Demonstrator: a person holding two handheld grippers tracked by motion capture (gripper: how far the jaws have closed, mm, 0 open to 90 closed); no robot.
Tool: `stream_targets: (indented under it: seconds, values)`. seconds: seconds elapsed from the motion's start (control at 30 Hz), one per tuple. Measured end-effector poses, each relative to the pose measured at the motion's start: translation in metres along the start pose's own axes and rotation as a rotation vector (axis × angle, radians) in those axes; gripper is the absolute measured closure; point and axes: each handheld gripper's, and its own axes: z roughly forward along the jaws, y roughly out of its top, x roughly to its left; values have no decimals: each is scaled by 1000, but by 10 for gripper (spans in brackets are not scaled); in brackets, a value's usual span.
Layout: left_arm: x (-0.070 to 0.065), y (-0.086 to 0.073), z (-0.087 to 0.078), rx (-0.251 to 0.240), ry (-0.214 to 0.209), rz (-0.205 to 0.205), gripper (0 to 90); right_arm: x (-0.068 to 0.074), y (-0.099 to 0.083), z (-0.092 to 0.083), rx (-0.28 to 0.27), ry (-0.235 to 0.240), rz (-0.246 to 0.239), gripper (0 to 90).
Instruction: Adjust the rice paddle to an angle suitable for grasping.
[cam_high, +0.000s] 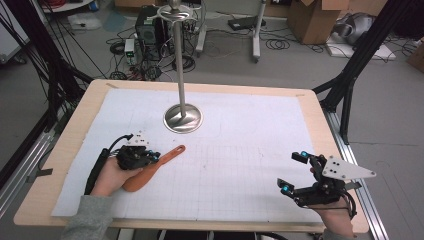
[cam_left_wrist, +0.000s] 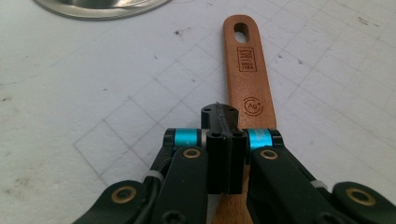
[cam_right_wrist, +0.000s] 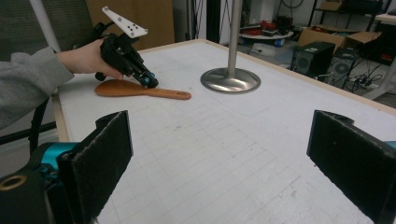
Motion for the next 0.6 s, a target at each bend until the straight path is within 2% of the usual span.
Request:
stream_targets:
  seconds: [0.27, 0.47, 0.6]
  values:
    - [-2, 4, -3, -12, 6, 14, 896, 1, 0, 4, 14, 7, -1, 56]
    - [-4, 9, -11, -52, 1, 7, 894, 0, 0, 4, 9, 3, -9, 56]
    - [-7, 13, -15, -68, -15, 1, 789, -1, -1, 3, 10, 3, 0, 56]
